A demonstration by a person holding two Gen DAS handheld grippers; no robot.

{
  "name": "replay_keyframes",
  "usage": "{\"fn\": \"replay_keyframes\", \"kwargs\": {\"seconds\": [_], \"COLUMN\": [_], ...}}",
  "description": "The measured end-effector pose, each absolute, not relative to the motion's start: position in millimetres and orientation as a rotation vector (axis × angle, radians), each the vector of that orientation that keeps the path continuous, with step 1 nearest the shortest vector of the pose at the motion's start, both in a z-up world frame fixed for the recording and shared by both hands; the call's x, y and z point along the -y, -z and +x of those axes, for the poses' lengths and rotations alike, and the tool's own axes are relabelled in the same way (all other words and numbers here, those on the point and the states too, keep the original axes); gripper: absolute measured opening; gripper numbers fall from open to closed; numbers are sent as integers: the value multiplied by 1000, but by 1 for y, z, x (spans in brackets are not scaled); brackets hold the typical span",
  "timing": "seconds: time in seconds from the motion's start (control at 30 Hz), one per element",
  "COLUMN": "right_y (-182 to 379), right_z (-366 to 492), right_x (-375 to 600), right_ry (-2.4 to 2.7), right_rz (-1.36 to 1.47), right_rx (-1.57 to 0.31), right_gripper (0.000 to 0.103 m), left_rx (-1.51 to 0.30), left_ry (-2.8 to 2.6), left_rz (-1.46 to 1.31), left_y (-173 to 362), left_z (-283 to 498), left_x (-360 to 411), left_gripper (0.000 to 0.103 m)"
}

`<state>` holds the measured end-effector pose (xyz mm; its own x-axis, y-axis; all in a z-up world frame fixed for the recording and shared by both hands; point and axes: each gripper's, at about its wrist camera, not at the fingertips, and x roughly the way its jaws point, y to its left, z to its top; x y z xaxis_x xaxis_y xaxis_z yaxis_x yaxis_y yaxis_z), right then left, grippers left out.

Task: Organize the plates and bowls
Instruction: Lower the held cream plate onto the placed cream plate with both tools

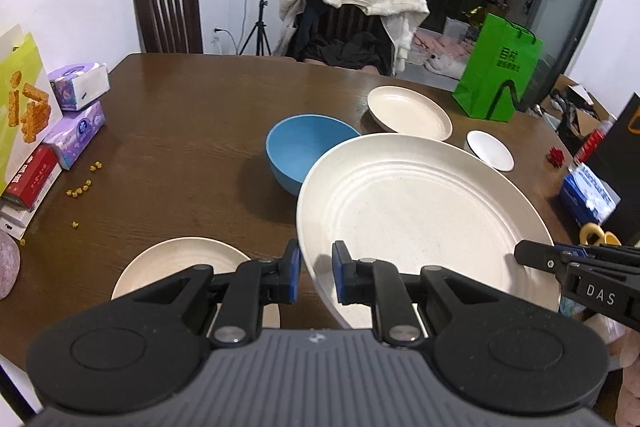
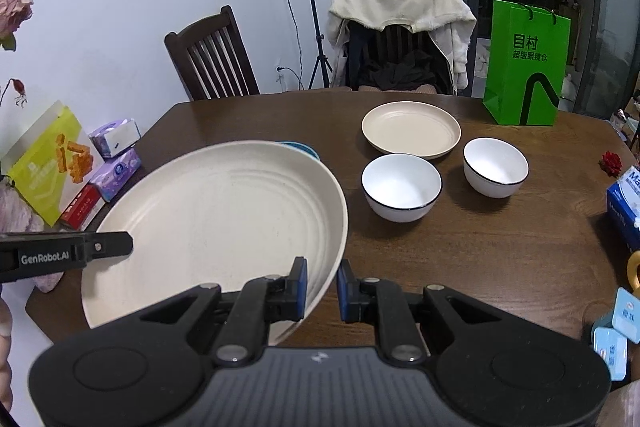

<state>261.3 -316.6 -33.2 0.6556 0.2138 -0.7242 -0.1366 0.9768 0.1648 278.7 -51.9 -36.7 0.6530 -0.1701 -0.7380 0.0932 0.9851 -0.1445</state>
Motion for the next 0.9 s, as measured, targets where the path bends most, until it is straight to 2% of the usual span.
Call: {"fn": "replay_keyframes", "kwargs": {"seconds": [0.9], "right_y": [77], "right_z": [243], "right_x": [268], "right_ry": [-153], "right_rz": [50], "right_rx": [-843], "right_gripper": [16], "left_rx": [-884], "left_ry": [196], "left_rz": [-70], "left_y": [84], "left_z": [268], "left_x": [8], "left_gripper": [17]}}
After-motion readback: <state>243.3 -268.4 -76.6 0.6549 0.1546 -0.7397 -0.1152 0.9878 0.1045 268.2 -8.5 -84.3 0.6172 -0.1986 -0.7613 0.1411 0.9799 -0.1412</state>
